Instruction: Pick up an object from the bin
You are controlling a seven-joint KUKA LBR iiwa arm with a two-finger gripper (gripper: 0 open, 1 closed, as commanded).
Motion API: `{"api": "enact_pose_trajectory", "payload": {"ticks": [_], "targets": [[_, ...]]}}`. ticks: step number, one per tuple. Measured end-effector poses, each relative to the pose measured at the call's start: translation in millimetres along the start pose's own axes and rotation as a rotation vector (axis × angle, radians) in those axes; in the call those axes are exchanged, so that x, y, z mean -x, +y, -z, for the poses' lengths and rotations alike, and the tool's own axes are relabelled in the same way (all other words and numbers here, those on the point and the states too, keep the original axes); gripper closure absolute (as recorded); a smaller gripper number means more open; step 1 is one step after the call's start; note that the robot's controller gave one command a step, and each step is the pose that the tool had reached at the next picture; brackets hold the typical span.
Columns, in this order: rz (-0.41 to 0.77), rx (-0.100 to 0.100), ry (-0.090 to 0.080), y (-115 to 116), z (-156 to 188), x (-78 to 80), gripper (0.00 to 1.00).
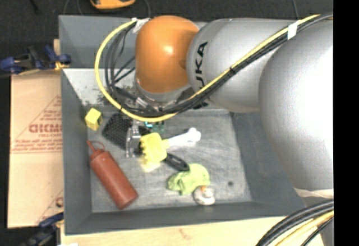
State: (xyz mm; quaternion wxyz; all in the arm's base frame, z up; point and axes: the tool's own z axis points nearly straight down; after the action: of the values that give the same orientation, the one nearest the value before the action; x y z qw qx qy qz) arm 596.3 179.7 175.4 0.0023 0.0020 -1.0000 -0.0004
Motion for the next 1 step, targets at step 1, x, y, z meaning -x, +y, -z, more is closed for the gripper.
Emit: {"api": "enact_pose_trajectory", "payload": {"ticks": [1], "targets": [[-0.003, 0.002, -0.008, -0.7, 5.2, 1.8, 0.0]]}}
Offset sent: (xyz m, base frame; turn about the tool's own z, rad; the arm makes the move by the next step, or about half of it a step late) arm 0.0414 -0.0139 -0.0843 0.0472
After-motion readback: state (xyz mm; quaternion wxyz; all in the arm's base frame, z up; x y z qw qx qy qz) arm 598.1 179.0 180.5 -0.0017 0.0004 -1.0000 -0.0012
